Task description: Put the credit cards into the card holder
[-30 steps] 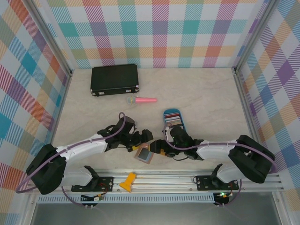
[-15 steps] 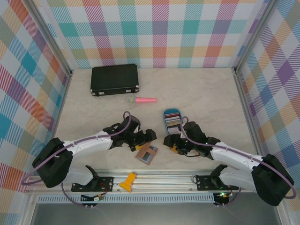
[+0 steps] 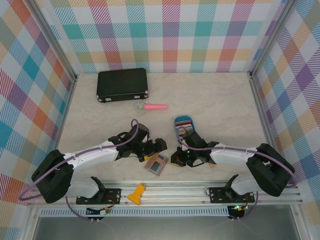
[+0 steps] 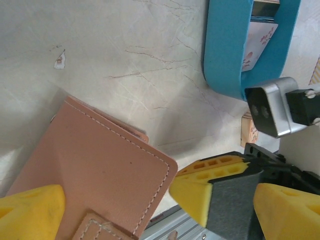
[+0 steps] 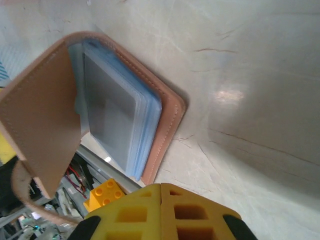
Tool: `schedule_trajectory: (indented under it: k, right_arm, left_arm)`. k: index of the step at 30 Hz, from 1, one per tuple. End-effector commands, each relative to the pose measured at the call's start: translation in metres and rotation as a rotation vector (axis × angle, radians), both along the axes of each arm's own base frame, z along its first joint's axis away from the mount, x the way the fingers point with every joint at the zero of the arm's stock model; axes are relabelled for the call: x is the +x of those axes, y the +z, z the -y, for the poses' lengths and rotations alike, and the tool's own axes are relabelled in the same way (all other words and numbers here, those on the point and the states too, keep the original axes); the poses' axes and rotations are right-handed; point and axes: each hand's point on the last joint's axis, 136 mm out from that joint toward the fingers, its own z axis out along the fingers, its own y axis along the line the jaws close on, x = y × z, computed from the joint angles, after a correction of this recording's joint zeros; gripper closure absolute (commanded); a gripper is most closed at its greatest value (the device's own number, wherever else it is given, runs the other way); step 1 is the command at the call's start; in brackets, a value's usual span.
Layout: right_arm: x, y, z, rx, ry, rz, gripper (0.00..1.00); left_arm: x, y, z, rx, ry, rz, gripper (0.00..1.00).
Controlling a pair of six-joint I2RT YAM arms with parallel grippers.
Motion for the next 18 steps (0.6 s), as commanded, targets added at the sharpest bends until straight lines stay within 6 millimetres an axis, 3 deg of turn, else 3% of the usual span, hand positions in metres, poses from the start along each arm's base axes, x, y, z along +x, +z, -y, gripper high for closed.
schedule_trajectory:
  k: [1, 11, 18]
  right_arm:
    - [0.005, 0.001, -0.003, -0.059, 0.022, 0.055, 1.00]
    - [-0.007, -0.018, -0.009, -0.174, 0.092, 0.129, 1.00]
    - [-0.006, -0.031, -0.025, -0.201, 0.153, 0.160, 1.00]
  left_arm:
    - [-0.009, 0.000, -0.007, 0.026, -0.003, -0.005, 0.03]
    - [-0.014, -0.006, -0.015, 0.035, 0.018, -0.012, 0.03]
    - [-0.016, -0.006, -0.017, 0.027, 0.024, -0.013, 0.03]
